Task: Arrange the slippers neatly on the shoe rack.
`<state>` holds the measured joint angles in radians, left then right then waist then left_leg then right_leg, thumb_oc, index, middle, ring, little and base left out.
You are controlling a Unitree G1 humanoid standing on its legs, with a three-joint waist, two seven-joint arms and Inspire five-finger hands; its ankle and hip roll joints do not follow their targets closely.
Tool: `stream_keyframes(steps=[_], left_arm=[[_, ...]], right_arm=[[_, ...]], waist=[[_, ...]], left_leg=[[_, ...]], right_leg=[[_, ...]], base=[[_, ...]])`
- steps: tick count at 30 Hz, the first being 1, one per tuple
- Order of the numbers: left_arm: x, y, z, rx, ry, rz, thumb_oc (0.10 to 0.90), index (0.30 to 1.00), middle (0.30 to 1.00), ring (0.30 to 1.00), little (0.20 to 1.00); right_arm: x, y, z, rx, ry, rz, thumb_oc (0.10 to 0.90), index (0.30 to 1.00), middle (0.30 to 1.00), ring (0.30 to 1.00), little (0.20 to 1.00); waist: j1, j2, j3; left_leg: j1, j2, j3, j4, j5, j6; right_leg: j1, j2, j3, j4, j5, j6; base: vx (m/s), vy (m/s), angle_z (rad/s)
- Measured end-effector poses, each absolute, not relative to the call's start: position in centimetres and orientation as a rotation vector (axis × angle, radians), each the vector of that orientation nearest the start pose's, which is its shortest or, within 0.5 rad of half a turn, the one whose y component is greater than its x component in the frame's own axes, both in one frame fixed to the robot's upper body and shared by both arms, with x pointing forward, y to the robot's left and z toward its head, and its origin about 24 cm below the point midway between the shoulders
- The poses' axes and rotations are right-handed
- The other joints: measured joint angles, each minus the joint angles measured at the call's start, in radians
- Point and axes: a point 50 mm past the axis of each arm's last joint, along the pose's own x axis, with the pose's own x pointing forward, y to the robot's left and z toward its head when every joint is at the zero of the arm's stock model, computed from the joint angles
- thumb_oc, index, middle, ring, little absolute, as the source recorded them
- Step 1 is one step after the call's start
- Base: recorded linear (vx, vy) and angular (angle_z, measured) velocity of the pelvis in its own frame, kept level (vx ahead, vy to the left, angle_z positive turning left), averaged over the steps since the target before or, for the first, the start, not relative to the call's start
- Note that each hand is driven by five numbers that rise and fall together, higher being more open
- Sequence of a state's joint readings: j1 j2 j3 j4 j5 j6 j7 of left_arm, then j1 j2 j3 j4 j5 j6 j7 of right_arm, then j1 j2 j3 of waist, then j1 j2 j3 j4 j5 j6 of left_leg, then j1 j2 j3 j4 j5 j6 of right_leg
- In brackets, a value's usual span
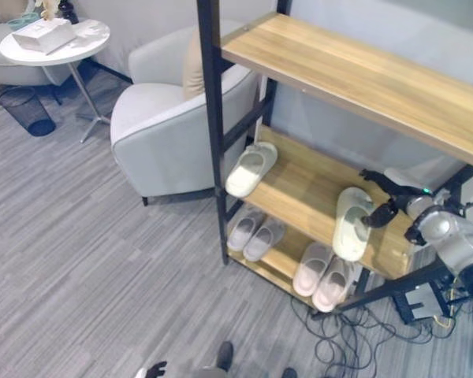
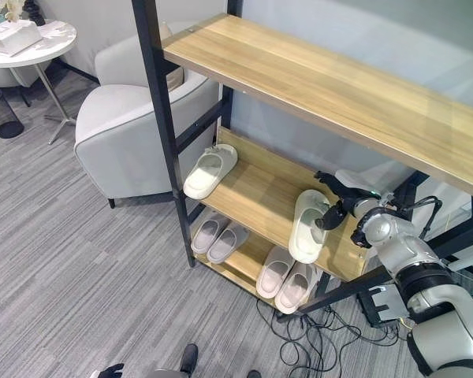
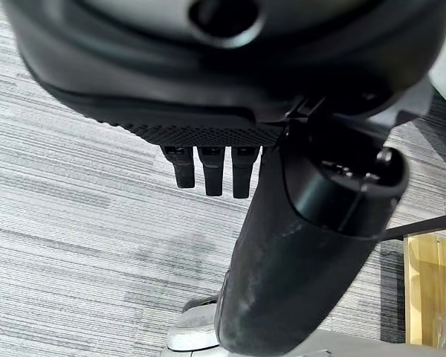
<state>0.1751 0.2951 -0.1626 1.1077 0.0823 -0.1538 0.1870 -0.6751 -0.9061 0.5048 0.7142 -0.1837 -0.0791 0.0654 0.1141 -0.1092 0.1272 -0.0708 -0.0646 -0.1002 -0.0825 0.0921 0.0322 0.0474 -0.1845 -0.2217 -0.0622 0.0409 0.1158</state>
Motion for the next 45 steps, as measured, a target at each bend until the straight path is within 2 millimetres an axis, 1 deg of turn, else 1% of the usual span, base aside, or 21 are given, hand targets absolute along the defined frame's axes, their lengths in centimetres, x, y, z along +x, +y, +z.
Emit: stream_keyframes(steps=[8,13,17,18,24,29,40,43,45], left_arm=[[5.6,25.5,-15.3,0.500,1.108,0.112,0.800,0.900,0.900,0.900,0.900],[5.4,25.5,-15.3,0.501,1.113,0.111,0.800,0.900,0.900,0.900,0.900],[5.5,25.5,-15.3,0.502,1.112,0.111,0.800,0.900,0.900,0.900,0.900],[5.6,25.6,-15.3,0.503,1.110,0.112,0.800,0.900,0.900,0.900,0.900],[5.9,25.6,-15.2,0.503,1.097,0.113,0.800,0.900,0.900,0.900,0.900],[5.9,25.6,-15.2,0.476,1.098,0.138,0.800,0.900,0.900,0.900,0.900],[6.2,25.7,-15.2,0.478,1.092,0.141,0.800,0.900,0.900,0.900,0.900],[6.6,25.7,-15.2,0.481,1.089,0.144,0.800,0.900,0.900,0.900,0.900],[6.6,25.7,-15.2,0.481,1.089,0.144,0.800,0.900,0.900,0.900,0.900]], right_arm=[[34.4,-31.2,12.3,-1.241,0.219,0.053,0.800,0.900,0.900,0.900,0.900],[34.4,-31.2,12.3,-1.241,0.217,0.047,0.800,0.900,0.900,0.900,0.900],[34.3,-31.3,12.0,-1.235,0.225,0.044,0.800,0.900,0.900,0.900,0.900],[34.3,-31.4,11.6,-1.229,0.240,0.042,0.800,0.900,0.900,0.900,0.900],[34.4,-30.9,11.1,-1.216,0.240,0.055,0.800,0.900,0.900,0.900,0.900],[34.5,-30.9,11.1,-1.215,0.235,0.048,0.800,0.900,0.900,0.900,0.900],[34.7,-30.3,10.7,-1.209,0.206,0.015,0.800,0.900,0.900,0.900,0.900],[34.6,-30.6,10.3,-1.204,0.228,0.001,0.800,0.900,0.900,0.900,0.900],[34.8,-30.5,10.4,-1.202,0.219,-0.005,0.800,0.900,0.900,0.900,0.900]], waist=[[0.001,0.003,-0.002],[0.002,0.008,-0.007],[0.009,0.012,-0.010],[0.012,0.012,-0.010],[0.013,0.013,-0.010],[0.026,0.013,-0.010],[0.027,0.013,-0.010],[0.029,0.013,-0.010],[0.028,0.013,-0.010]], left_leg=[[-0.007,-0.001,0.000,0.000,0.001,0.001],[-0.024,-0.001,0.001,0.000,0.005,0.005],[-0.036,-0.002,0.001,0.000,0.010,0.010],[-0.038,-0.003,0.000,0.000,0.010,0.010],[-0.050,-0.006,-0.006,0.000,0.013,0.011],[-0.055,-0.007,-0.004,0.000,0.013,0.012],[-0.068,-0.009,-0.006,0.000,0.016,0.014],[-0.069,-0.009,-0.007,0.000,0.015,0.012],[-0.069,-0.009,-0.008,0.000,0.014,0.011]], right_leg=[[-0.006,0.000,0.000,0.000,0.001,0.000],[-0.024,0.000,0.001,0.000,0.003,-0.001],[-0.036,-0.001,0.002,0.000,0.005,-0.002],[-0.037,-0.001,0.002,0.000,0.006,-0.002],[-0.046,-0.004,-0.004,0.000,0.006,-0.002],[-0.053,-0.005,-0.004,0.000,0.009,-0.001],[-0.064,-0.005,-0.004,0.000,0.017,-0.003],[-0.064,-0.005,-0.005,0.000,0.017,-0.003],[-0.064,-0.005,-0.005,0.000,0.018,-0.003]], base=[[0.00,0.000,0.00],[0.00,0.000,0.00],[0.00,0.000,0.00],[0.00,0.000,0.00],[0.01,0.010,0.03],[0.00,0.000,0.00],[0.00,0.000,0.00],[0.00,0.000,0.00],[0.00,0.000,0.00]])
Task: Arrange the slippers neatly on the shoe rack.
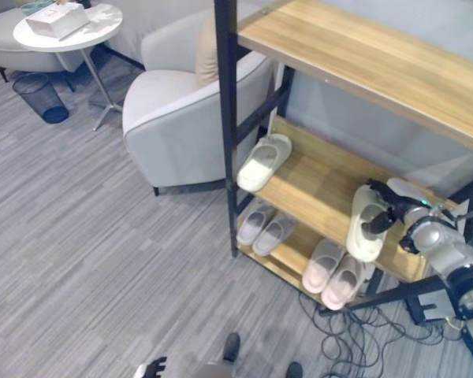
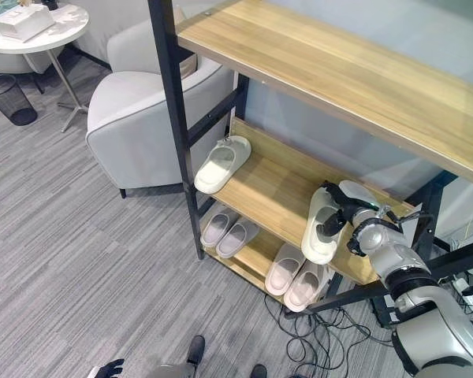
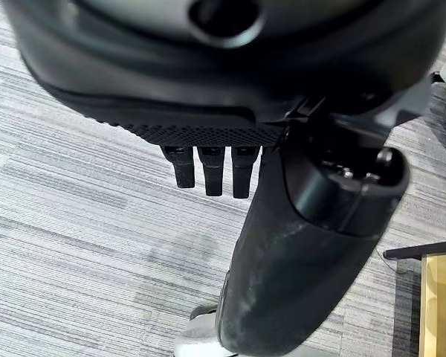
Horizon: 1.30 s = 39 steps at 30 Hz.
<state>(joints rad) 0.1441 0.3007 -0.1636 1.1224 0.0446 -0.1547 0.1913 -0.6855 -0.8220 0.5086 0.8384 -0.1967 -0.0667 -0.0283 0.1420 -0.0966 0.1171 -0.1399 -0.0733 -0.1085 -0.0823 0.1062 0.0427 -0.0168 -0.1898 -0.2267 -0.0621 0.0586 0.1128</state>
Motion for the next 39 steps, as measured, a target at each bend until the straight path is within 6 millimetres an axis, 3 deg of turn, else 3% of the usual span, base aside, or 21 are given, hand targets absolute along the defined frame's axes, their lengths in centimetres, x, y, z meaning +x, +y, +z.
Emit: stream_keyframes(steps=[11,12,13,14,17,22,23,29,35,39], left_arm=[[6.9,25.8,-15.1,0.483,1.085,0.148,0.800,0.900,0.900,0.900,0.900],[6.9,25.8,-15.1,0.483,1.085,0.149,0.800,0.900,0.900,0.900,0.900],[6.9,25.8,-15.1,0.483,1.085,0.149,0.800,0.900,0.900,0.900,0.900],[6.9,25.8,-15.1,0.484,1.086,0.149,0.800,0.900,0.900,0.900,0.900],[7.1,25.8,-15.1,0.489,1.079,0.158,0.800,0.900,0.900,0.900,0.900],[7.1,25.9,-15.0,0.493,1.076,0.164,0.800,0.900,0.900,0.900,0.900],[7.1,25.9,-15.0,0.493,1.076,0.165,0.800,0.900,0.900,0.900,0.900],[7.5,25.9,-15.0,0.493,1.068,0.169,0.800,0.900,0.900,0.900,0.900],[7.8,26.0,-14.9,0.495,1.063,0.176,0.800,0.900,0.900,0.900,0.900],[7.9,26.0,-14.9,0.501,1.062,0.184,0.800,0.900,0.900,0.900,0.900]], right_arm=[[35.4,-30.4,10.4,-1.216,0.220,-0.052,0.800,0.900,0.900,0.900,0.900],[35.4,-30.4,10.5,-1.216,0.218,-0.057,0.731,0.796,0.796,0.796,0.796],[35.4,-30.3,10.5,-1.215,0.215,-0.059,0.595,0.592,0.592,0.592,0.592],[35.5,-30.3,10.5,-1.214,0.214,-0.062,0.588,0.582,0.582,0.582,0.582],[35.7,-30.3,10.6,-1.206,0.220,-0.093,0.496,0.444,0.444,0.444,0.444],[36.0,-29.8,10.6,-1.199,0.204,-0.100,0.442,0.364,0.364,0.364,0.364],[36.0,-29.8,10.5,-1.197,0.204,-0.098,0.400,0.300,0.300,0.300,0.300],[36.1,-27.9,10.2,-1.168,0.155,-0.052,0.400,0.300,0.300,0.300,0.300],[35.4,-24.2,10.1,-1.117,-0.006,0.072,0.400,0.300,0.300,0.300,0.300],[35.4,-23.2,10.3,-1.098,-0.053,0.099,0.400,0.300,0.300,0.300,0.300]], waist=[[0.000,0.000,0.000],[0.000,0.000,0.000],[0.000,0.000,0.000],[-0.001,0.000,0.000],[-0.001,0.000,0.000],[0.001,0.000,0.000],[0.001,0.000,0.000],[-0.002,0.000,0.000],[0.000,-0.001,0.001],[0.002,-0.004,0.002]], left_leg=[[-0.005,0.000,-0.007,0.000,0.001,0.001],[-0.007,-0.001,-0.007,0.000,0.001,0.001],[-0.007,-0.001,-0.006,0.000,0.002,0.001],[-0.009,-0.001,-0.006,0.000,0.002,0.002],[-0.015,-0.001,-0.007,0.000,0.006,-0.001],[-0.015,-0.001,-0.007,0.000,0.007,0.000],[-0.015,-0.001,-0.007,0.000,0.007,0.000],[-0.015,-0.001,-0.007,0.000,0.010,0.004],[-0.016,0.000,-0.008,0.000,0.007,0.001],[-0.016,0.000,-0.009,0.000,0.007,0.001]], right_leg=[[-0.002,0.000,-0.002,0.001,0.001,0.000],[-0.003,0.000,-0.002,0.001,0.002,-0.001],[-0.005,0.000,-0.002,0.001,0.003,-0.001],[-0.006,0.000,-0.002,0.001,0.004,-0.002],[-0.011,0.000,-0.002,0.000,0.007,-0.003],[-0.011,0.001,-0.002,0.000,0.009,-0.004],[-0.011,0.000,-0.002,0.000,0.009,-0.004],[-0.011,0.001,-0.002,0.000,0.014,-0.004],[-0.012,0.001,-0.002,0.001,0.017,-0.004],[-0.012,0.001,-0.002,0.002,0.021,-0.003]], base=[[0.00,0.006,0.01],[0.01,0.030,0.00],[0.00,0.000,0.00],[0.00,0.000,0.00],[0.00,0.000,0.00],[0.00,0.000,0.00],[-0.01,0.031,0.00],[-0.01,0.010,0.00],[0.00,0.004,0.01],[0.00,0.000,0.00]])
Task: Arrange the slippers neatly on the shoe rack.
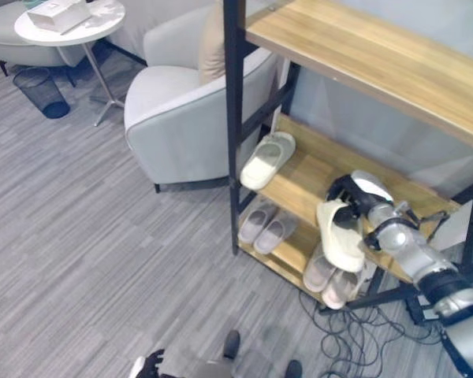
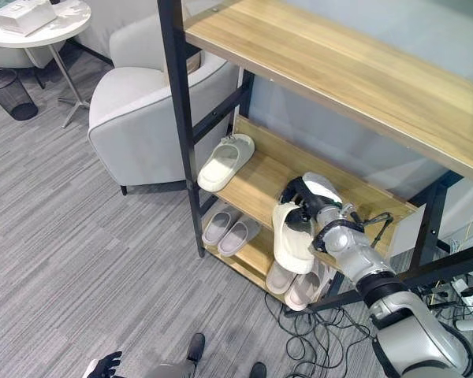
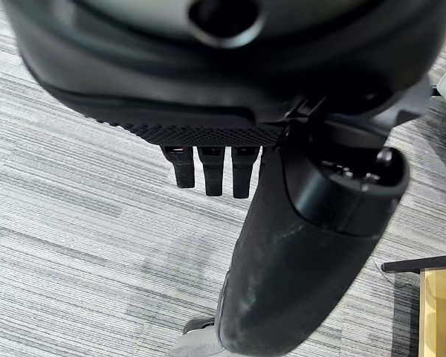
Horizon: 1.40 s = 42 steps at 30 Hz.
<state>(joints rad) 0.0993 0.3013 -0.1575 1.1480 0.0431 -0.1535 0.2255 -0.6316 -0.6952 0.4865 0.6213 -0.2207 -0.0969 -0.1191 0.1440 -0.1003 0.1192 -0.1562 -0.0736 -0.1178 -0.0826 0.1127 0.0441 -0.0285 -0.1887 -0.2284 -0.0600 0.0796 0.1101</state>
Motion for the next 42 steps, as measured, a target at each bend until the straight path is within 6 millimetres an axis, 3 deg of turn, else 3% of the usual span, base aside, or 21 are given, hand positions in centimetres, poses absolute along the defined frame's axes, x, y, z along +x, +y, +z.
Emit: stream_keyframes(steps=[3,6,10,15,17,21,29,34,42], left_arm=[[7.9,26.0,-14.9,0.504,1.062,0.187,0.800,0.900,0.900,0.900,0.900],[7.9,26.2,-14.9,0.513,1.069,0.184,0.800,0.900,0.900,0.900,0.900],[9.2,26.3,-14.6,0.527,1.039,0.178,0.800,0.900,0.900,0.900,0.900],[9.1,27.3,-14.4,0.564,1.050,0.176,0.800,0.900,0.900,0.900,0.900],[9.3,27.6,-14.3,0.574,1.055,0.184,0.800,0.900,0.900,0.900,0.900],[10.1,27.6,-14.1,0.577,1.035,0.183,0.800,0.900,0.900,0.900,0.900],[11.9,27.5,-13.7,0.549,0.988,0.208,0.800,0.900,0.900,0.900,0.900],[12.0,27.5,-13.6,0.551,0.986,0.213,0.800,0.900,0.900,0.900,0.900],[12.0,27.5,-13.6,0.559,0.982,0.227,0.800,0.900,0.900,0.900,0.900]], right_arm=[[35.6,-22.8,10.6,-1.091,-0.074,0.087,0.400,0.300,0.300,0.300,0.300],[37.0,-22.5,11.9,-1.095,-0.094,0.039,0.400,0.300,0.300,0.300,0.300],[38.7,-23.9,14.5,-1.098,-0.086,-0.117,0.400,0.300,0.300,0.300,0.300],[39.5,-23.8,16.1,-1.045,-0.108,-0.169,0.400,0.300,0.300,0.300,0.300],[39.7,-23.5,16.9,-1.007,-0.130,-0.180,0.400,0.300,0.300,0.300,0.300],[39.8,-23.4,17.1,-0.978,-0.134,-0.186,0.400,0.300,0.300,0.300,0.300],[40.1,-24.5,17.6,-0.984,-0.102,-0.269,0.400,0.300,0.300,0.300,0.300],[40.2,-24.5,18.3,-0.963,-0.108,-0.296,0.400,0.300,0.300,0.300,0.300],[40.2,-24.6,18.4,-0.938,-0.103,-0.302,0.400,0.300,0.300,0.300,0.300]], waist=[[0.001,-0.006,0.003],[0.008,-0.026,0.014],[0.035,-0.051,0.024],[0.058,-0.062,0.030],[0.086,-0.074,0.041],[0.104,-0.082,0.049],[0.105,-0.078,0.081],[0.101,-0.062,0.094],[0.101,-0.061,0.094]], left_leg=[[-0.002,0.000,-0.002,0.000,-0.004,0.006],[-0.008,0.001,-0.005,0.000,0.002,0.000],[-0.053,0.002,-0.029,0.001,0.016,-0.006],[-0.068,0.000,-0.058,0.001,0.022,0.000],[-0.071,-0.002,-0.065,0.001,0.023,0.001],[-0.081,-0.006,-0.088,0.001,0.024,0.001],[-0.088,-0.016,-0.105,0.001,0.025,0.001],[-0.088,-0.017,-0.104,0.001,0.026,0.002],[-0.089,-0.017,-0.104,0.001,0.026,0.002]], right_leg=[[-0.001,0.000,-0.001,0.001,0.000,0.000],[-0.006,0.003,-0.002,-0.001,0.000,0.000],[-0.035,0.007,-0.018,-0.008,0.003,0.004],[-0.034,0.009,-0.034,-0.010,0.003,0.004],[-0.034,0.009,-0.036,-0.012,0.004,0.004],[-0.033,0.010,-0.057,-0.012,0.004,0.005],[-0.033,0.003,-0.059,-0.013,0.005,0.005],[-0.033,0.002,-0.059,-0.015,0.008,0.005],[-0.032,0.002,-0.059,-0.017,0.008,0.005]], base=[[0.00,0.000,0.00],[-0.03,0.000,0.01],[-0.04,-0.002,0.17],[0.00,0.021,0.21],[0.00,0.021,0.15],[0.00,0.020,0.18],[0.01,0.028,0.05],[0.00,0.006,0.00],[0.00,0.000,0.00]])
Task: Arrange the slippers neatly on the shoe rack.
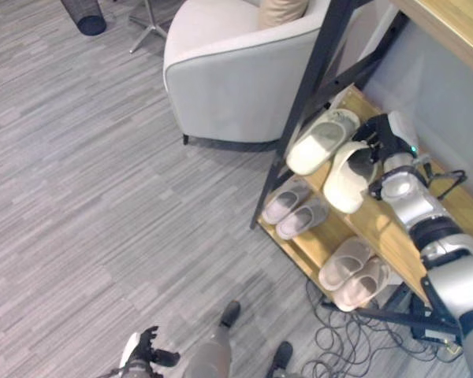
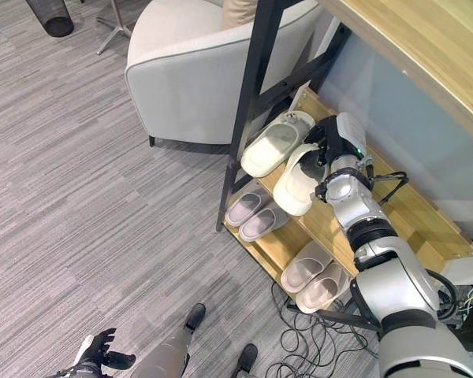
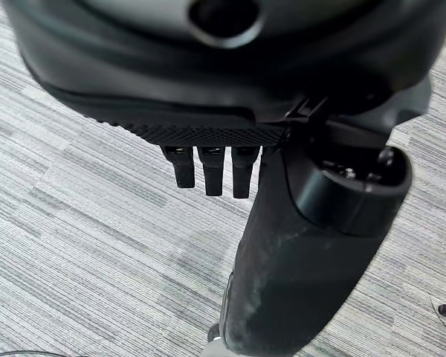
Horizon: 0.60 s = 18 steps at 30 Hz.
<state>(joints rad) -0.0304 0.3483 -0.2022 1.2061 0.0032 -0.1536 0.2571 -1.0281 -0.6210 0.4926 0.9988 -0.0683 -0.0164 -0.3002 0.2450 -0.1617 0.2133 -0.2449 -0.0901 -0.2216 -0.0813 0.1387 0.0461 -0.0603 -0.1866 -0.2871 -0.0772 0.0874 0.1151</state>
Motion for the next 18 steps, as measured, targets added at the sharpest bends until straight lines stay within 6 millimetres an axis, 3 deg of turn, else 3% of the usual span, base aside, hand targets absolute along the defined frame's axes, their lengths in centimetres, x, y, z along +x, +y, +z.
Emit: stream_keyframes(steps=[6,18], left_arm=[[12.1,27.5,-13.6,0.557,0.979,0.229,0.800,0.900,0.900,0.900,0.900],[12.7,27.2,-13.5,0.527,0.966,0.262,0.800,0.900,0.900,0.900,0.900]], right_arm=[[40.5,-24.9,19.6,-0.940,-0.109,-0.339,0.400,0.300,0.300,0.300,0.300],[40.5,-25.1,19.8,-0.938,-0.104,-0.371,0.400,0.300,0.300,0.300,0.300]], waist=[[0.000,0.014,0.006],[-0.007,0.021,0.005]], left_leg=[[-0.002,0.000,-0.002,0.000,0.001,-0.001],[-0.004,-0.001,-0.005,0.000,0.001,-0.001]], right_leg=[[0.000,0.000,-0.001,0.000,0.000,0.000],[0.000,0.000,-0.015,0.000,0.000,0.000]], base=[[0.00,0.000,0.00],[0.00,0.000,0.00]])
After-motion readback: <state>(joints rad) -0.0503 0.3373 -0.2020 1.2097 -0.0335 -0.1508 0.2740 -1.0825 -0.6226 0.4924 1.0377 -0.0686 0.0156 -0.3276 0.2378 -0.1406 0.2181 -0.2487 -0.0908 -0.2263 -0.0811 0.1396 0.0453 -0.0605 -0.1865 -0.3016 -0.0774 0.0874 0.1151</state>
